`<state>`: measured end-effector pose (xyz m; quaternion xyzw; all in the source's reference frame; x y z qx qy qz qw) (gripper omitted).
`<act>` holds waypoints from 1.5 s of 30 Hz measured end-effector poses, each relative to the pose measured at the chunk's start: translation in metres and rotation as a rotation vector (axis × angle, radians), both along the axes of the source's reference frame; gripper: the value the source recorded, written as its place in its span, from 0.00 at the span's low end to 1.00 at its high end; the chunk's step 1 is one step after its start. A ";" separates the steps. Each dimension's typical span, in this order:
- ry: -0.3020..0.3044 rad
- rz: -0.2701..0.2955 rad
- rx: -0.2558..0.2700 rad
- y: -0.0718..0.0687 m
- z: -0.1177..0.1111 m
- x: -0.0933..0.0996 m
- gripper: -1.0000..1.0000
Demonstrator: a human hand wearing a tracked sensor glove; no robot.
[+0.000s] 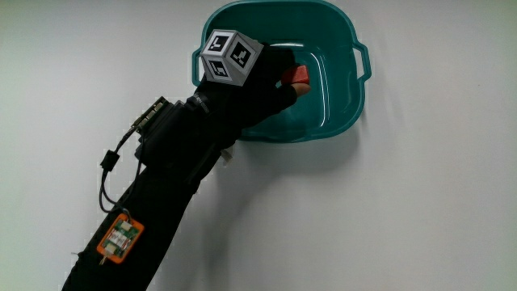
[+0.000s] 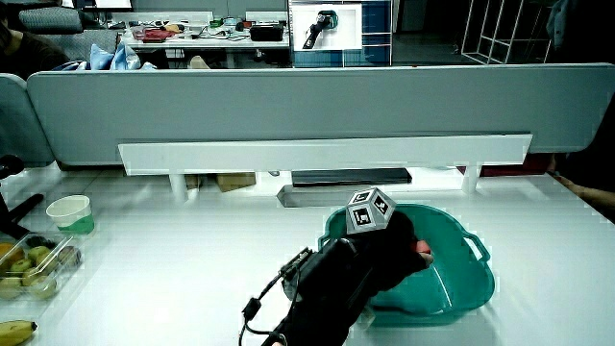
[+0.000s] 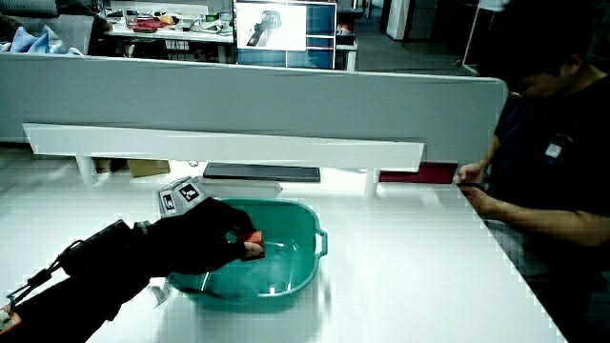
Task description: Place red block
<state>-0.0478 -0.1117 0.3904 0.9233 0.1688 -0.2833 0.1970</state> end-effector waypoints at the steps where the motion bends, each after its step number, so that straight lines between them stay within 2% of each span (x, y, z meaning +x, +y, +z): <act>1: -0.007 -0.010 -0.011 -0.001 0.004 -0.001 0.50; 7: -0.069 -0.051 -0.099 -0.009 0.030 -0.006 0.50; 11: -0.119 -0.051 -0.150 -0.011 0.042 -0.002 0.50; 15: -0.156 -0.046 -0.176 -0.013 0.051 0.000 0.50; 29: -0.211 -0.041 -0.238 -0.013 0.068 0.004 0.50; 37: -0.231 -0.035 -0.244 -0.013 0.074 0.004 0.50; 42: -0.229 -0.049 -0.269 -0.013 0.079 0.001 0.32; 44: -0.221 -0.054 -0.266 -0.011 0.076 0.000 0.25; 45: -0.214 -0.056 -0.248 -0.011 0.075 -0.001 0.21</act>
